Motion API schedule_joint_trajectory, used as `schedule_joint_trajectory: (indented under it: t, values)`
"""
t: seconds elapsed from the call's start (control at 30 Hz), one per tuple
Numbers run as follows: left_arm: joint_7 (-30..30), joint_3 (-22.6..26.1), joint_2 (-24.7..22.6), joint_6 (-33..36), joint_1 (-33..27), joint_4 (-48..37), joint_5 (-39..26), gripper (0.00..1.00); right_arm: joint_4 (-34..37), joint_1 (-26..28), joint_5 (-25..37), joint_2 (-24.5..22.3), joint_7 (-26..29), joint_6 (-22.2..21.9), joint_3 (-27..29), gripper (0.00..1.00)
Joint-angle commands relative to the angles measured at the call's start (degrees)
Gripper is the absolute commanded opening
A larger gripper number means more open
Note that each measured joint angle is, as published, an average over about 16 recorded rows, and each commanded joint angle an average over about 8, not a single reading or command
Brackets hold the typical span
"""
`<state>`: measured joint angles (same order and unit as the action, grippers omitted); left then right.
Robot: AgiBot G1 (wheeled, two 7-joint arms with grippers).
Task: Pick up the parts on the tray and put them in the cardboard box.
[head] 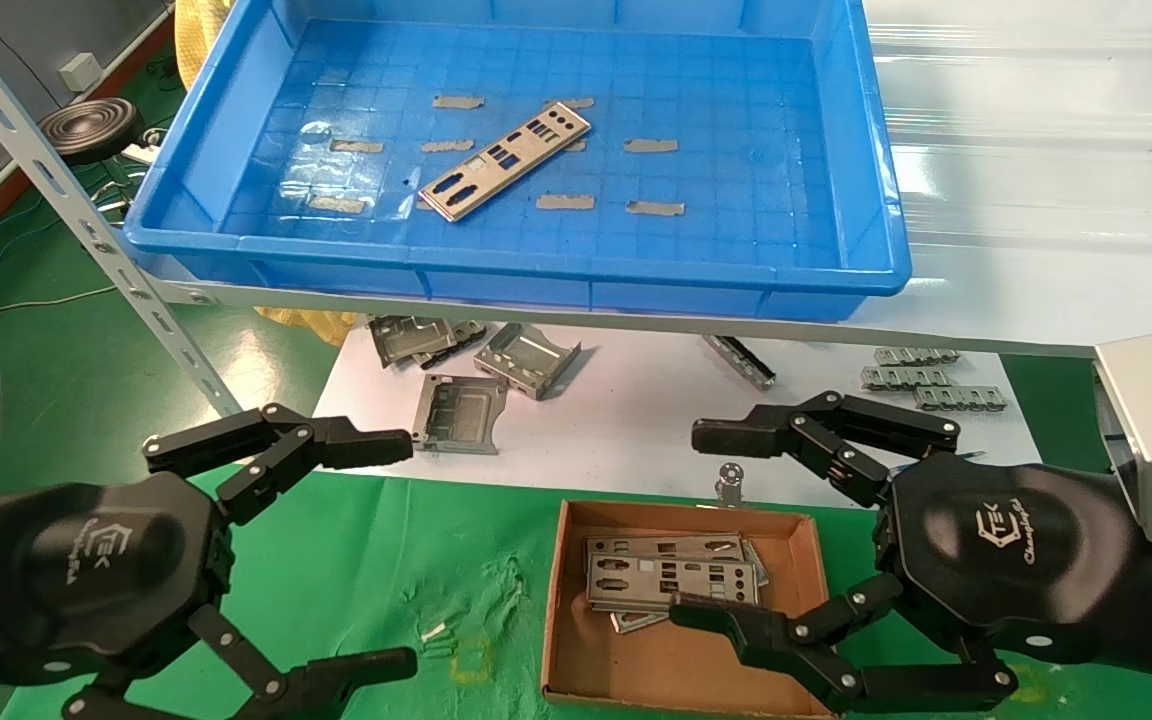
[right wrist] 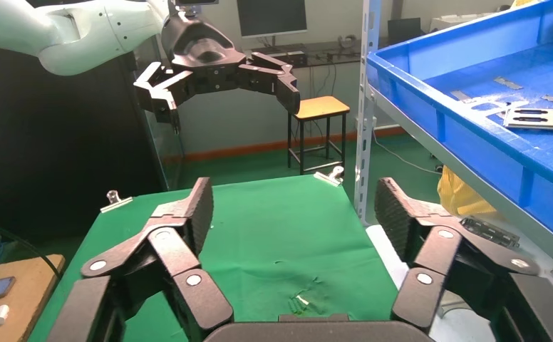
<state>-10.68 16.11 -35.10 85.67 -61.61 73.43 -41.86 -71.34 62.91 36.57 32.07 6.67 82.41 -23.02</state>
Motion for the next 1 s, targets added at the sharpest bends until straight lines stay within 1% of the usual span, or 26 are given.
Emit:
schedule_joint_trajectory:
  t: [0.03,0.87,1.0]
  values:
    - [0.00,0.00,0.00,0.00,0.00,0.00,0.00,1.00,0.00,0.00,0.00,0.00,0.00,0.00,0.00,0.00]
    - [0.00,-0.01,0.05,-0.11,-0.13,0.03,-0.18,1.00,0.00,0.00,0.00,0.00,0.00,0.00,0.00,0.00]
    - [-1.03,0.71,-0.51,-1.70,-3.00,-0.08,-2.78,1.00,0.00,0.00,0.00,0.00,0.00,0.00,0.00,0.00]
